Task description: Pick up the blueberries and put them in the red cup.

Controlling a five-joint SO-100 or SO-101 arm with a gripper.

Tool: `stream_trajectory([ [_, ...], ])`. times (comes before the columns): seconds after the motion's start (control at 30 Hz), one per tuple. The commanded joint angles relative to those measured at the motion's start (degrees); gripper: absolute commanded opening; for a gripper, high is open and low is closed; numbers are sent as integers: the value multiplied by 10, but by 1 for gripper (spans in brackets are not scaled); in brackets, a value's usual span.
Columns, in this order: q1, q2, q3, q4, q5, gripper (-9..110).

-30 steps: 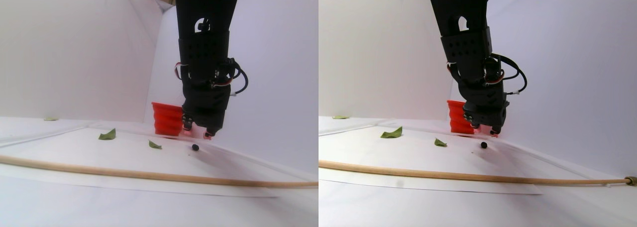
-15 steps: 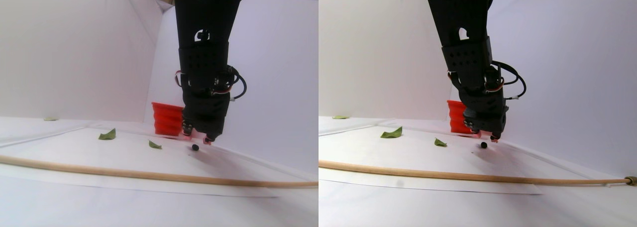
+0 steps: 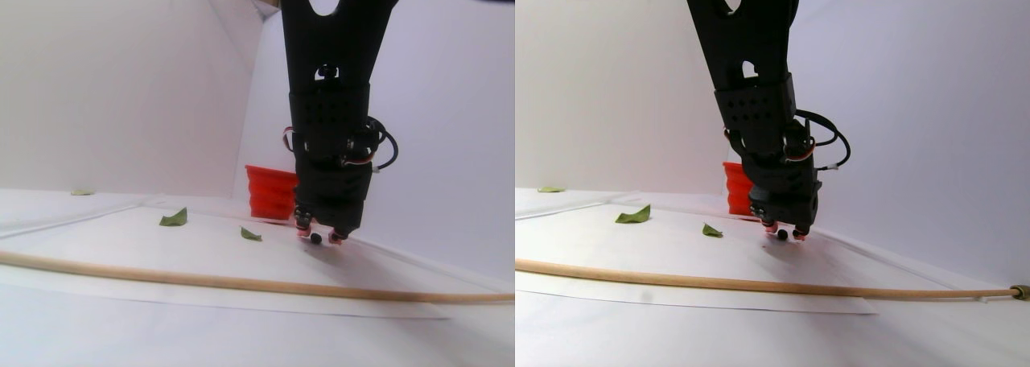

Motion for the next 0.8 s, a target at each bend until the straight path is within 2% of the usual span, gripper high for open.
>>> stream_trajectory([
  [0.0,2,25,-50,-2,-3,22],
  [0.77,-3,-2,-56,-5,-11,20],
])
